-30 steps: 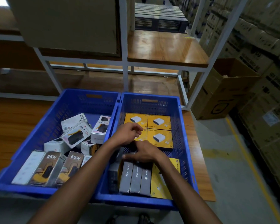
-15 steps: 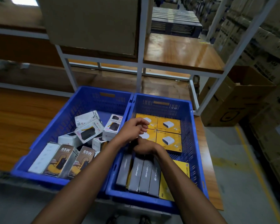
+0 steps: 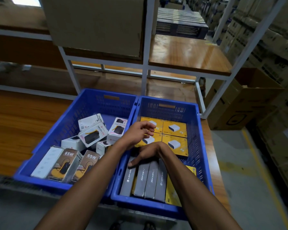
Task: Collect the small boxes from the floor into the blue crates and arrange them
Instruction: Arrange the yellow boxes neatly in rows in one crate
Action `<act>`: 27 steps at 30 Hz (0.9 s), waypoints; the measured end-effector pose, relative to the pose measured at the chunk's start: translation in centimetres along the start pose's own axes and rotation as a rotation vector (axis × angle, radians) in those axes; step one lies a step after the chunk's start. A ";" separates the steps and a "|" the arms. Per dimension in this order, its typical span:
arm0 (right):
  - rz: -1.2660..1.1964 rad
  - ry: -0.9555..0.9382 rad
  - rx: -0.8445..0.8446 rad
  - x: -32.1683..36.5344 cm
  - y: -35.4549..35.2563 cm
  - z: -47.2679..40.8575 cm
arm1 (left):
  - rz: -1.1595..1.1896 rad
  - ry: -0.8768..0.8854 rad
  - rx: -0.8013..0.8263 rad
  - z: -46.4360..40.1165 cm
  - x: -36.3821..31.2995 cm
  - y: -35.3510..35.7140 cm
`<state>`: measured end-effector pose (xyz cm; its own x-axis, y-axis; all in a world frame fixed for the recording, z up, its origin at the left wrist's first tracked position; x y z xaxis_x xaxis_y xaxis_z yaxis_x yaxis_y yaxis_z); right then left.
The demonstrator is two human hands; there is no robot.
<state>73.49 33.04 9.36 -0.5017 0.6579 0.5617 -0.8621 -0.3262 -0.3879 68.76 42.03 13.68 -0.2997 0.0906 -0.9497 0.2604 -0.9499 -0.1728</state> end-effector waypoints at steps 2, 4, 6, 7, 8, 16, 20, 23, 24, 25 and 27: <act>-0.027 0.009 0.002 0.1 0.1 -0.6 | -0.006 -0.001 -0.001 0.0 0.0 0.0; -0.045 0.028 0.010 -0.1 0.2 -1.1 | -0.008 -0.001 0.000 0.0 0.1 -0.1; -0.081 0.064 0.024 0.1 0.3 -0.9 | -0.003 0.001 0.001 0.0 0.2 -0.1; -0.089 0.086 0.036 0.0 0.4 -1.1 | -0.001 0.002 0.002 0.0 0.2 -0.1; -0.084 0.099 0.046 0.0 0.5 -1.3 | -0.001 0.004 0.004 0.1 0.2 -0.1; -0.288 -0.058 -0.108 -0.4 -0.4 0.5 | 0.052 0.028 -0.003 0.3 -0.2 -0.2; -0.540 -0.140 -0.342 -2.9 -3.0 4.8 | 0.101 0.063 -0.044 0.0 0.2 0.1; -0.756 -0.210 -0.502 -5.3 -4.0 7.7 | 0.040 0.051 -0.101 -0.6 0.6 0.4; -0.855 -0.242 -0.544 -6.0 -4.1 8.3 | 0.006 0.040 -0.119 -0.8 0.6 0.5; -0.926 -0.284 -0.576 -6.6 -4.2 8.9 | -0.022 0.026 -0.132 -1.0 0.6 0.6; -0.964 -0.330 -0.649 -7.7 -4.1 9.6 | -0.065 -0.013 -0.128 -1.0 0.2 0.9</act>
<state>80.21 22.78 13.59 0.2516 0.2069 0.9454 -0.7431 0.6672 0.0518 69.83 41.51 13.03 -0.3315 0.1458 -0.9321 0.3550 -0.8961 -0.2664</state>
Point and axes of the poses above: each hand's wrist, its own z-axis away from the middle knuckle, its own y-axis out of the palm, x = y × z, the point moved 2 cm from there along -z, towards the middle knuckle, and after that the axes turned 2 degrees about -y, right-handed, at the moved point
